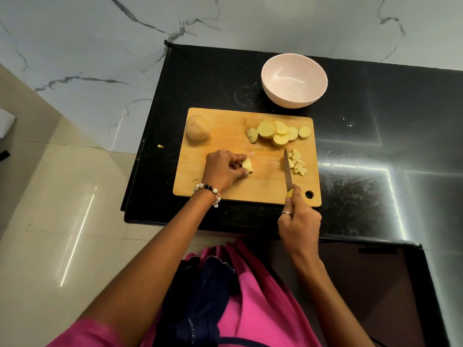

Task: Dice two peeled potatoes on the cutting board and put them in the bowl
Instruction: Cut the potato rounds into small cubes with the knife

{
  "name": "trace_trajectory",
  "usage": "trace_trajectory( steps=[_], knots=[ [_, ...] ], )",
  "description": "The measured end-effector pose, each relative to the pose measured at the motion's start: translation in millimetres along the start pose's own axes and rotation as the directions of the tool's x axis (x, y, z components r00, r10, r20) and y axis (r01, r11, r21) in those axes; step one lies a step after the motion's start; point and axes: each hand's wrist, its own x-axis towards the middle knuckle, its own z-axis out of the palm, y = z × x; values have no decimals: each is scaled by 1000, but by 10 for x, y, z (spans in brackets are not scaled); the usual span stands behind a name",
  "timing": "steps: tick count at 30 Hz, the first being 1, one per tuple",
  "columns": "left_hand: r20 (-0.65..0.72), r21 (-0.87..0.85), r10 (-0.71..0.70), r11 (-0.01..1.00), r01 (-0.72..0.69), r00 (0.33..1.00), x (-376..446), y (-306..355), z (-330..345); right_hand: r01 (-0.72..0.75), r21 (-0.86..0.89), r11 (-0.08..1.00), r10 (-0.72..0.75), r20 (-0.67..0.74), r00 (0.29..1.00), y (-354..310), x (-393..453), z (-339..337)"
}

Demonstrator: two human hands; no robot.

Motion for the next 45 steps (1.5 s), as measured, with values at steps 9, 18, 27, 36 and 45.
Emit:
trace_trajectory(
  steps=[9,18,27,36,45],
  knots=[
    [-24,88,-19,996,21,1000,23,65,25,141,-45,989,-130,189,973,-238,-17,215],
    [-26,85,-12,996,15,1000,38,54,26,197,-285,938,-107,304,947,-342,-28,271],
    [-60,45,-1,999,4,998,5,43,40,283,-391,876,-183,274,944,-271,-211,262],
    [-49,-32,-18,999,16,999,12,-44,47,114,-259,959,-76,151,986,-78,-52,199],
    [-82,-101,69,992,-77,994,-46,-122,35,39,-70,997,-35,52,998,-51,-24,79]
  ],
)
